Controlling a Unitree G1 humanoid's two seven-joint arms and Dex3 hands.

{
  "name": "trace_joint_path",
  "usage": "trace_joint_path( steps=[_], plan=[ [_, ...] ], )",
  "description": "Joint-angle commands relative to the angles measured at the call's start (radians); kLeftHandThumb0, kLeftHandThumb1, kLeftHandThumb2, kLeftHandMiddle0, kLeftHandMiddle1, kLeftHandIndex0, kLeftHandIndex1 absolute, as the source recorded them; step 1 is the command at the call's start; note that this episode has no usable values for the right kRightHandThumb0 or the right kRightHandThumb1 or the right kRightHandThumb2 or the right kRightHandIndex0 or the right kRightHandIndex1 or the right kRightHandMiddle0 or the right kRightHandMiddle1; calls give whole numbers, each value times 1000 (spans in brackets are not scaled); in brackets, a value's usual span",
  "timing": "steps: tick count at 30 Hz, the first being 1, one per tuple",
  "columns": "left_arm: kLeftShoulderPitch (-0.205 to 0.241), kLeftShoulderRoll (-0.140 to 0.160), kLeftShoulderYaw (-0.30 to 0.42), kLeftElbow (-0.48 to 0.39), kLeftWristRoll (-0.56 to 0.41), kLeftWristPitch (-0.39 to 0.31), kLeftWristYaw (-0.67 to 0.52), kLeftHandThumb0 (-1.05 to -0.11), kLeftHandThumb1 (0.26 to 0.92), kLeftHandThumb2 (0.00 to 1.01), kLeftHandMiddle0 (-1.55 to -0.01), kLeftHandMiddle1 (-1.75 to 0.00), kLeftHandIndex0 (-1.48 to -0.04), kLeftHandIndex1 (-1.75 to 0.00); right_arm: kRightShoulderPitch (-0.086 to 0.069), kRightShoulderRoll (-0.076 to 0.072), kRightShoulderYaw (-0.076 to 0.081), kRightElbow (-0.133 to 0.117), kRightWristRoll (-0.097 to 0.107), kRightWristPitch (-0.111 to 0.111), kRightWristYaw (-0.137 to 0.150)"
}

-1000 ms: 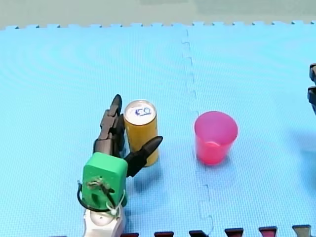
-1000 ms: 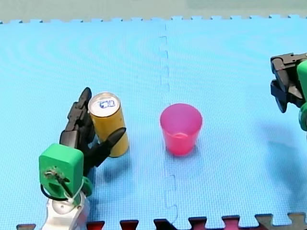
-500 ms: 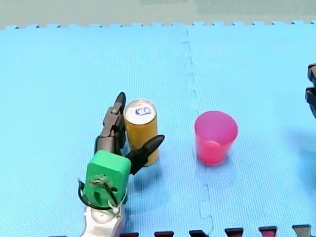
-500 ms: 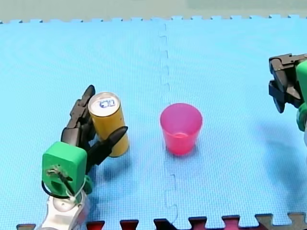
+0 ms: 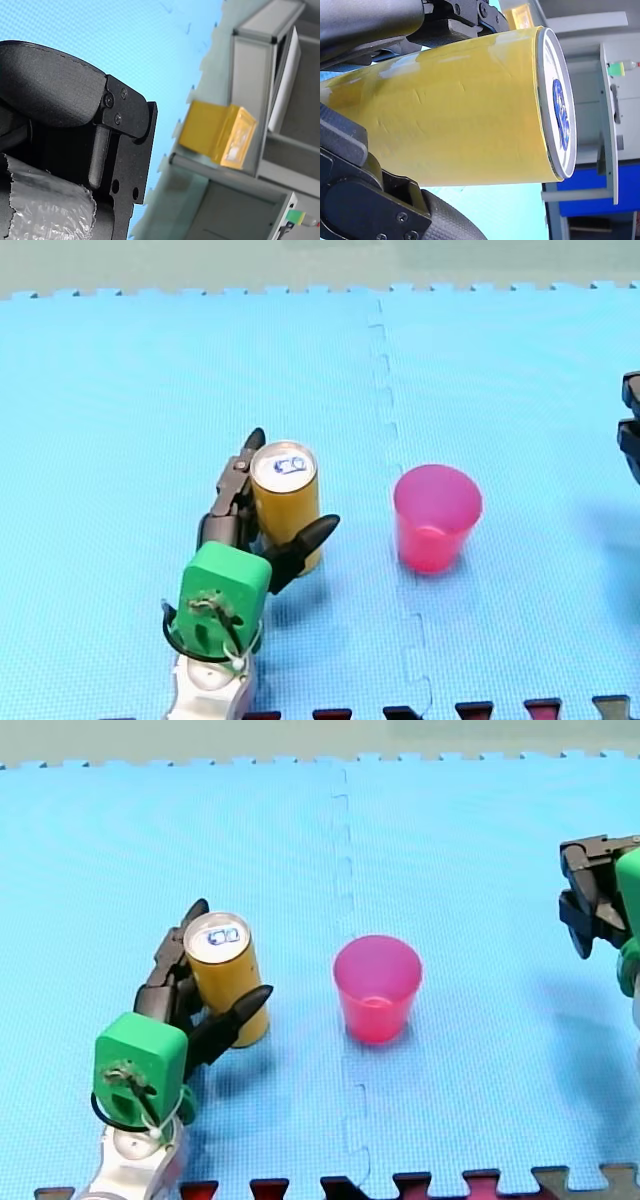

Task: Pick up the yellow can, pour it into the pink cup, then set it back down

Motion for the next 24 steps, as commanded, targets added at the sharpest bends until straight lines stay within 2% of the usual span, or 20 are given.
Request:
trace_joint_path(
  steps=[1,10,13,14,15,17,18,19,20,22,24],
  plan=[
    [1,4,-1,-5,1,8,-4,-945,756,1,-328,-7,-321,-4,3,-6,0,2,0,-4,0],
    [-7,7,-10,-5,9,42,-2,-942,761,2,-369,-22,-326,-2,14,-7,-1,5,1,-9,2],
    [-8,8,-14,-6,11,46,0,-931,777,8,-434,-43,-397,-29,17,-7,-2,6,2,-9,5],
    [-9,8,-13,-7,9,48,2,-896,783,7,-473,-51,-453,-43,17,-7,-3,7,3,-9,5],
    [-11,2,-3,-9,-3,51,8,-800,774,4,-548,-58,-540,-48,17,-7,-5,7,5,-7,7],
    [-15,-13,22,-13,-34,59,21,-562,750,2,-686,-53,-683,-40,18,-6,-8,8,8,-3,10],
    [-18,-24,42,-16,-59,64,27,-409,757,5,-802,-70,-798,-53,18,-7,-9,8,9,-2,11],
    [-21,-33,58,-17,-78,67,32,-334,766,5,-889,-71,-881,-50,18,-7,-11,9,10,0,12],
    [-23,-42,73,-18,-98,66,32,-297,779,7,-987,-83,-971,-57,19,-7,-12,9,11,1,13],
    [-25,-51,88,-11,-108,44,56,-318,816,13,-1145,-114,-1116,-72,19,-7,-14,10,13,5,16],
    [-26,-52,87,-6,-92,24,94,-350,843,12,-1247,-126,-1188,-57,19,-7,-16,10,14,8,18]
  ],
)
